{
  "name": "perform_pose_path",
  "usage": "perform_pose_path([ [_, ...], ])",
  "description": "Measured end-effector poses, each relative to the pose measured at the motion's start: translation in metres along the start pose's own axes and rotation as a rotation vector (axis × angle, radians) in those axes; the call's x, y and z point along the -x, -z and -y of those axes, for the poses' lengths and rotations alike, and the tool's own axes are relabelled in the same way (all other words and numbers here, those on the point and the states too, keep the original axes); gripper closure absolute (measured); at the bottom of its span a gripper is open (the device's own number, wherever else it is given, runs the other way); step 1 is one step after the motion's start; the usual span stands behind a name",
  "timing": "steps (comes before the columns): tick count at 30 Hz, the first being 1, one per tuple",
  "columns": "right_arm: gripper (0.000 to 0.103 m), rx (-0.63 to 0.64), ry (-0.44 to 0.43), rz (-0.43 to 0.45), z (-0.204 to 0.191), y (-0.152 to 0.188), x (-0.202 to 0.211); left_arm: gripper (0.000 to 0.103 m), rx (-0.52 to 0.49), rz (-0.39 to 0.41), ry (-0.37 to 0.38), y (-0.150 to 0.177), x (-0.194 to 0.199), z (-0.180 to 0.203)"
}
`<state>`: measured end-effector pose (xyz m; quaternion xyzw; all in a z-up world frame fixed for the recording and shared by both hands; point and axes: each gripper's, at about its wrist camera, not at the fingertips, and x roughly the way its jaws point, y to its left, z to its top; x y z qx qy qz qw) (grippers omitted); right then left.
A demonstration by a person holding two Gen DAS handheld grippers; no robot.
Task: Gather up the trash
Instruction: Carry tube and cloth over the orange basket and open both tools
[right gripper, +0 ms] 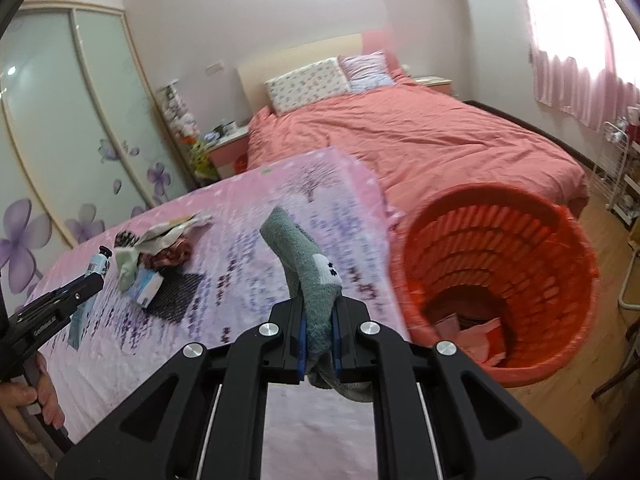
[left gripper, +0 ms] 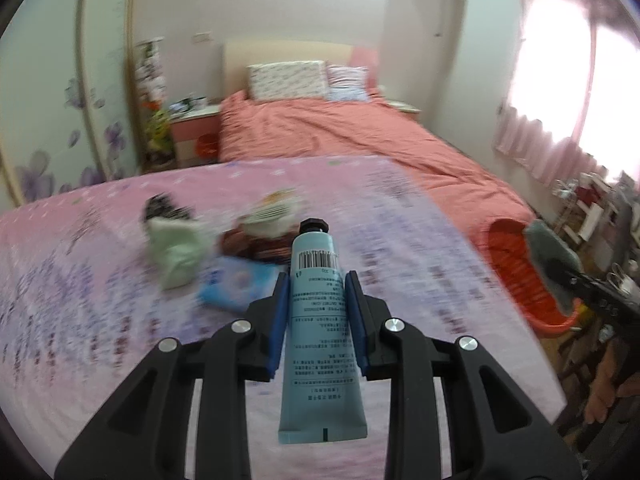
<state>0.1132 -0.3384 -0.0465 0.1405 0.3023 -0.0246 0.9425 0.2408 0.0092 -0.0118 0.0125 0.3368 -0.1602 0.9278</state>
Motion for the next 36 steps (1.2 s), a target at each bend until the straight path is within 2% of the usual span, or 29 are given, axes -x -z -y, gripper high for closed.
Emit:
perform_pose_path([
  [10,0.094,-0.104,0.090,0.076,0.064,-0.010,0.024,0.075,-0.087,0.025,0.214,-0.018,-0.015,0.115],
  [17,0.094,-0.180,0.122,0.096,0.105,-0.021,0.018,0.075,-0.166,-0.001,0.346,-0.025,-0.046,0.196],
  [22,0.094,-0.225,0.133,0.099,0.132,-0.029,0.008,0.074,-0.207,-0.026,0.409,-0.031,-0.075,0.242],
  [25,0.092,-0.259,0.139,0.088,0.149,-0.031,-0.004,0.074,-0.218,-0.043,0.416,-0.033,-0.094,0.260],
  [26,0.086,-0.263,0.146,0.083,0.152,-0.030,-0.007,0.071,-0.219,-0.040,0.399,-0.033,-0.101,0.264],
  [27,0.066,-0.265,0.158,0.079,0.154,-0.029,-0.009,0.061,-0.221,-0.043,0.382,-0.033,-0.108,0.266],
  [29,0.046,-0.267,0.194,0.074,0.159,-0.025,-0.015,0.054,-0.217,-0.048,0.349,-0.033,-0.118,0.266],
  [31,0.046,-0.264,0.211,0.055,0.161,-0.020,-0.019,0.050,-0.217,-0.059,0.319,-0.031,-0.124,0.261],
  [33,0.046,-0.258,0.233,0.045,0.160,-0.012,-0.020,0.040,-0.207,-0.061,0.284,-0.028,-0.127,0.251],
  [36,0.043,-0.227,0.262,0.037,0.154,-0.009,-0.019,0.033,-0.182,-0.073,0.227,-0.024,-0.127,0.226],
])
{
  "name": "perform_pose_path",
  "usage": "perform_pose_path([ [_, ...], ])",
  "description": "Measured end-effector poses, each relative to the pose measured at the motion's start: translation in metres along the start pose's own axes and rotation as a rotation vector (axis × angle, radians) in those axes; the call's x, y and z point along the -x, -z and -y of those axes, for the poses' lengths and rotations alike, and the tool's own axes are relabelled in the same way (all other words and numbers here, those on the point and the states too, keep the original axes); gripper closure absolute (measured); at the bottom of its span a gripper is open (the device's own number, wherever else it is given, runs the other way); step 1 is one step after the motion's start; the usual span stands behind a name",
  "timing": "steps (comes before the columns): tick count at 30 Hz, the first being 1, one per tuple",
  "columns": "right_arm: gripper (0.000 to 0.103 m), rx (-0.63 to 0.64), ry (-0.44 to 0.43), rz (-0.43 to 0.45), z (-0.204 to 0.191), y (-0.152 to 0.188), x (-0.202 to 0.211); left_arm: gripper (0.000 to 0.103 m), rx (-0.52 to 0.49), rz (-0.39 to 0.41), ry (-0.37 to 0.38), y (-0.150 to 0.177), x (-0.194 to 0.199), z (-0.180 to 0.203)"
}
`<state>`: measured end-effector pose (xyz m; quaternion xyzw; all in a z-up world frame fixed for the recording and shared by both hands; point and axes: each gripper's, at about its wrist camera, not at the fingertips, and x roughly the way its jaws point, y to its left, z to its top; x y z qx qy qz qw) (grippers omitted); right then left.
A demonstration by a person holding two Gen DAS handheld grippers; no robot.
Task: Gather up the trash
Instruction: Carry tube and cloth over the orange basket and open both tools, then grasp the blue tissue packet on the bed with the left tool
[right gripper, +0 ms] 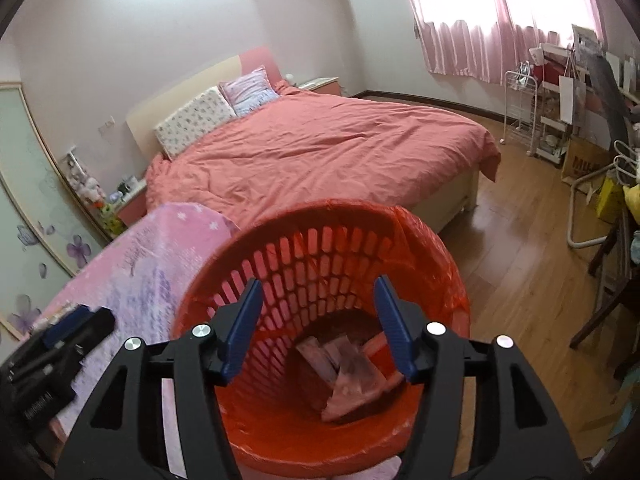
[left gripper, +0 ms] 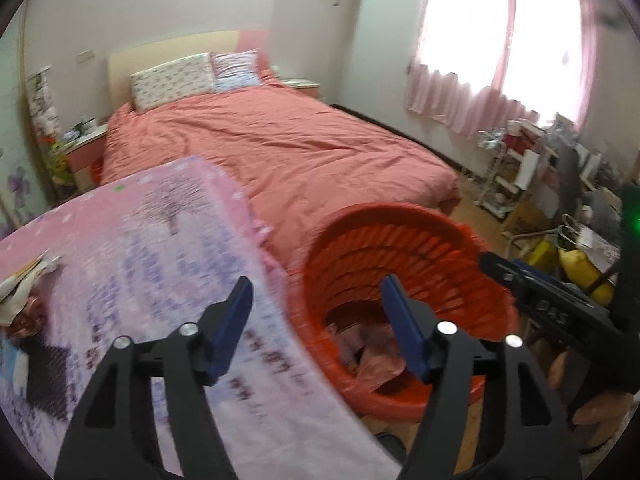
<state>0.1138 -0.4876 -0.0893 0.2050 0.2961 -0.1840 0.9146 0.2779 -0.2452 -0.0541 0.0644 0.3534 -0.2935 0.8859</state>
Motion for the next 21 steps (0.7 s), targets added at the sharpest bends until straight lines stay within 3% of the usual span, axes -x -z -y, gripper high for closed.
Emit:
perform_pose_path([
  [5,0.042,0.062,0.017,0.002,-0.020,0.009,0.009,0.025,0.044,-0.004,-0.080,0.017,0.018,-0.043],
  [13,0.042,0.159,-0.045,-0.041,-0.069,0.030,0.014,0.025,0.129,0.000,-0.227,0.053,0.067,-0.125],
  [21,0.042,0.255,-0.096,-0.094,-0.120,0.059,0.014,0.024,0.273,-0.003,-0.465,0.079,0.092,-0.222],
])
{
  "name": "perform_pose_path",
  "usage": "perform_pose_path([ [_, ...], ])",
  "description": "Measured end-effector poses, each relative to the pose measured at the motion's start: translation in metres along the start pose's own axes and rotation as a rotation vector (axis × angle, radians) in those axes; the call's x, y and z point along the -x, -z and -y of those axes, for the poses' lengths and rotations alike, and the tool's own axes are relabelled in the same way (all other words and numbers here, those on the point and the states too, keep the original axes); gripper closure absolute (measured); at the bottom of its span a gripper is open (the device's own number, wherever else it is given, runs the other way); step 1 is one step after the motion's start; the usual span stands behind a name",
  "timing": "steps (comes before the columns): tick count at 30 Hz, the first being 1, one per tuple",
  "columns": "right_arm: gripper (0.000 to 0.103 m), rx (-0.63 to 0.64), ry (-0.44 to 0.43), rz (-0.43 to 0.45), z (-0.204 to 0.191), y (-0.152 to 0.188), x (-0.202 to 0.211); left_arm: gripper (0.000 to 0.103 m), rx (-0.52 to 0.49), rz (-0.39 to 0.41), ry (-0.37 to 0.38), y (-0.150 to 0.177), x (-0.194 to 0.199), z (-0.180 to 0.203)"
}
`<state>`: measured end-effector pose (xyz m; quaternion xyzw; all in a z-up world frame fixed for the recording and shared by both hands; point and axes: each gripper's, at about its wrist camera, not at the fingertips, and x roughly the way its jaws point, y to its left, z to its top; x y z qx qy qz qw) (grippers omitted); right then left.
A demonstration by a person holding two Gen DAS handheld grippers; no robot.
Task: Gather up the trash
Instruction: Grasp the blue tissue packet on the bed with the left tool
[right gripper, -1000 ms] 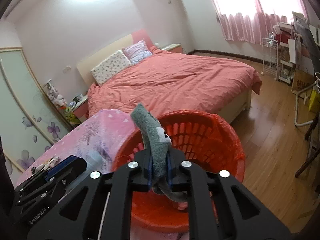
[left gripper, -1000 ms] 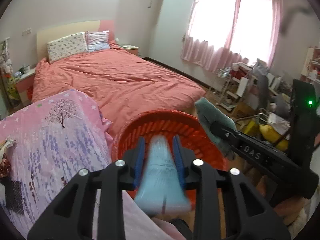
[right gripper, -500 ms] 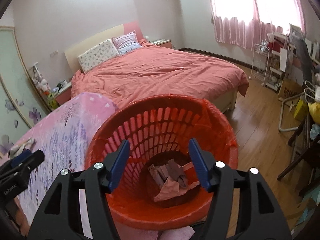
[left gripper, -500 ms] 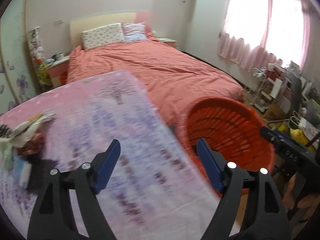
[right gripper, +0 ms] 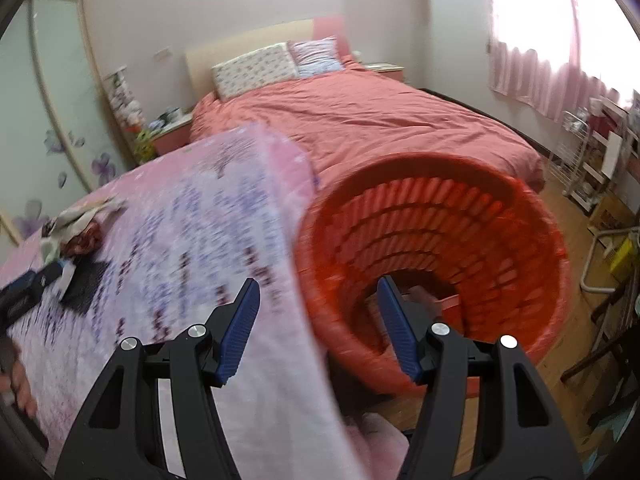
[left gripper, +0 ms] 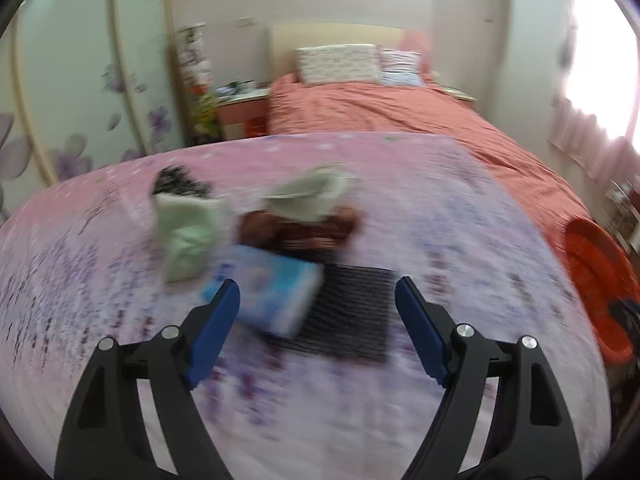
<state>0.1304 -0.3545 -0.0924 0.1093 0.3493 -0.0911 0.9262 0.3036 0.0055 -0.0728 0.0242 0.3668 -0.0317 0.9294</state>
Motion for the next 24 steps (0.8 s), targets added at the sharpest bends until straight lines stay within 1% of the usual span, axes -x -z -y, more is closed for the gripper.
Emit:
perform_pose_path([
  [4,0.042,0.035,-0.031,-0.017,-0.023,0.004,-0.002,0.026,0.017,-0.059,-0.060,0.003,-0.024,-0.024],
  [6,0.042,0.052,-0.041,-0.019,-0.034,0.005,-0.002,0.034,0.028,-0.083,-0.068,0.007,-0.030,-0.036],
  [7,0.042,0.061,-0.049,-0.019,-0.039,0.005,-0.001,0.035,0.053,-0.098,-0.060,0.010,-0.032,-0.044],
  [9,0.042,0.070,-0.060,-0.021,-0.047,0.005,-0.002,0.036,0.093,-0.100,-0.040,0.015,-0.028,-0.060],
  [14,0.042,0.097,-0.086,-0.032,-0.066,0.010,-0.006,0.036,0.112,-0.111,-0.100,0.026,-0.019,-0.104],
  [15,0.042,0.102,-0.090,-0.035,-0.070,0.011,-0.006,0.036,0.124,-0.106,-0.101,0.028,-0.016,-0.112],
  [17,0.042,0.117,-0.097,-0.043,-0.078,0.014,-0.009,0.033,0.155,-0.087,-0.066,0.027,-0.007,-0.122],
  [18,0.042,0.124,-0.101,-0.048,-0.081,0.015,-0.011,0.028,0.171,-0.072,-0.042,0.026,-0.002,-0.125],
  [19,0.042,0.128,-0.102,-0.051,-0.083,0.016,-0.012,0.026,0.189,-0.047,-0.017,0.023,0.003,-0.126],
  [21,0.042,0.134,-0.105,-0.057,-0.086,0.018,-0.013,0.023,0.195,-0.023,0.009,0.019,0.007,-0.128],
  [22,0.042,0.137,-0.107,-0.059,-0.088,0.018,-0.013,0.023,0.189,-0.020,0.009,0.014,0.005,-0.124],
  [24,0.042,0.140,-0.108,-0.060,-0.089,0.019,-0.014,0.024,0.169,-0.045,-0.004,0.006,-0.006,-0.117],
])
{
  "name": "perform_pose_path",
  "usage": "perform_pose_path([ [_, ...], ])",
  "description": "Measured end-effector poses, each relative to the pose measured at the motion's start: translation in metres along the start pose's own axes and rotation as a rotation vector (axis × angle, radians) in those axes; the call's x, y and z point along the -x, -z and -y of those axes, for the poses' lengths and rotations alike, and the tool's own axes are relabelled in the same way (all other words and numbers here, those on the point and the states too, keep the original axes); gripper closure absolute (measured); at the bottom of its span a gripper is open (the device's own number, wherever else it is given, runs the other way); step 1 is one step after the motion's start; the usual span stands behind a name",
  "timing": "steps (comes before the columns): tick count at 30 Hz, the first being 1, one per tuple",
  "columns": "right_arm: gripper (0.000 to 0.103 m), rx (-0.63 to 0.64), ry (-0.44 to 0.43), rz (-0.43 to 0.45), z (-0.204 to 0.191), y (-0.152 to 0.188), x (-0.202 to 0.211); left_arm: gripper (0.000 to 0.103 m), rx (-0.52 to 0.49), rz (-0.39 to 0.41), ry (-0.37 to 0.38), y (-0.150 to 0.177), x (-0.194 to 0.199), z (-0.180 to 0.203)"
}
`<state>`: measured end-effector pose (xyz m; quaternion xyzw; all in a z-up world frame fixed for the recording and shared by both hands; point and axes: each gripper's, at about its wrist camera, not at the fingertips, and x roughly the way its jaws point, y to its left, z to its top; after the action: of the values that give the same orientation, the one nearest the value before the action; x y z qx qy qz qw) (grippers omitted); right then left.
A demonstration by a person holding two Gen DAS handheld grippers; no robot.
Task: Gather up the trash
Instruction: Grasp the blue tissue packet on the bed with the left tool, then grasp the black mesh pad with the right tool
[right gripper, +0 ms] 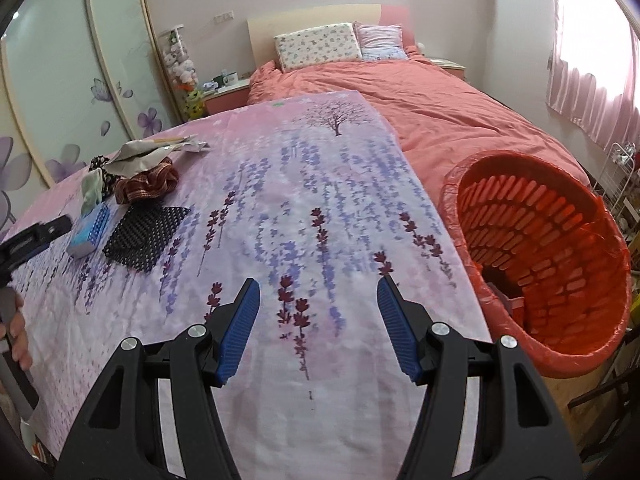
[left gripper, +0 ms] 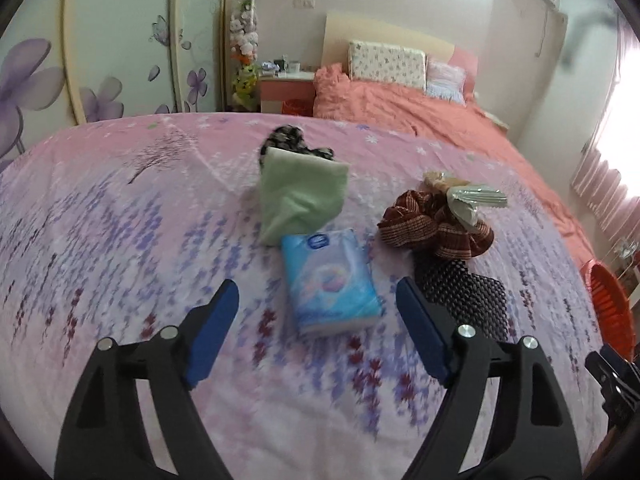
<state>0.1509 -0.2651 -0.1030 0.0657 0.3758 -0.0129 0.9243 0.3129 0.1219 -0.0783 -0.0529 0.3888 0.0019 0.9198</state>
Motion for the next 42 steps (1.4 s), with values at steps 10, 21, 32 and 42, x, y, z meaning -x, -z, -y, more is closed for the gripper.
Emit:
perform_pose_path([
  [10,0.042,0.009,-0.018,-0.028,-0.008,0.000,-0.009,0.050,-0.007,-0.080,-0.025,-0.004,-0.033,0.011],
  [21,0.042,0.075,-0.041,-0.044,-0.037,0.000,-0.015,0.044,0.006,-0.095,-0.034,0.004,-0.039,0.006],
  [32,0.038,0.092,-0.123,-0.079,-0.080,-0.011,-0.037,0.052,-0.046,-0.100,-0.051,0.024,-0.015,-0.044],
  [42,0.038,0.066,-0.177,-0.102,-0.141,-0.033,-0.070,0.051,-0.054,-0.104,-0.070,0.022,-0.017,-0.043],
])
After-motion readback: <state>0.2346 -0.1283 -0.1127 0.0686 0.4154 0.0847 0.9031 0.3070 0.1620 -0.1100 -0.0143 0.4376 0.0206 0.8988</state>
